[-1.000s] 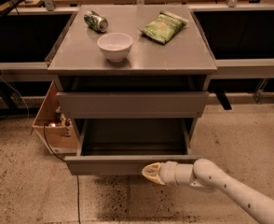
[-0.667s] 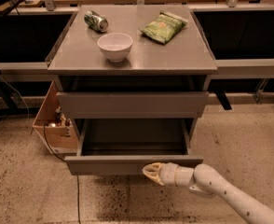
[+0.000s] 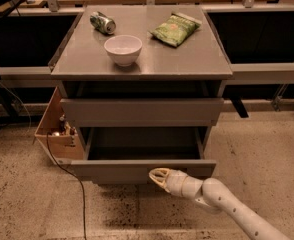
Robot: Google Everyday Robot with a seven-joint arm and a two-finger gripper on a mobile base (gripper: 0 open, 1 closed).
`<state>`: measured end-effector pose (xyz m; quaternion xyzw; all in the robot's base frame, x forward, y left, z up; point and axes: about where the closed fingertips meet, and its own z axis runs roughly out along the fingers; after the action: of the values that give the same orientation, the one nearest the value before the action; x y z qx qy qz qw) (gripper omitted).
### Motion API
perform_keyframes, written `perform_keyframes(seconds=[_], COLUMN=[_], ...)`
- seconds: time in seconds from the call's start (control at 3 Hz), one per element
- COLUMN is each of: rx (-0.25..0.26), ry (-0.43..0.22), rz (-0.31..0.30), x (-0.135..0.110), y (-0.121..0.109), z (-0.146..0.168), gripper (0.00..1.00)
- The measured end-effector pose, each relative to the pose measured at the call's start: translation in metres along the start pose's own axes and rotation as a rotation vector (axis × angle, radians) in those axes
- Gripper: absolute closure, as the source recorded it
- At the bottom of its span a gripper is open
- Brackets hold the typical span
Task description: Close middle drawer
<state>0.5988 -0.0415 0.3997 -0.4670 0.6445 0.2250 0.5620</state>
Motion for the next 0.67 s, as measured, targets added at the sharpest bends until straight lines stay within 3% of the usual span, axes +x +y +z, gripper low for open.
perform_keyframes(seconds=[0.67], rx=[0.028], ry=[-0.063], rz=[-0.049], x=[-0.024], y=[-0.025], z=[0.038], gripper=[1.00])
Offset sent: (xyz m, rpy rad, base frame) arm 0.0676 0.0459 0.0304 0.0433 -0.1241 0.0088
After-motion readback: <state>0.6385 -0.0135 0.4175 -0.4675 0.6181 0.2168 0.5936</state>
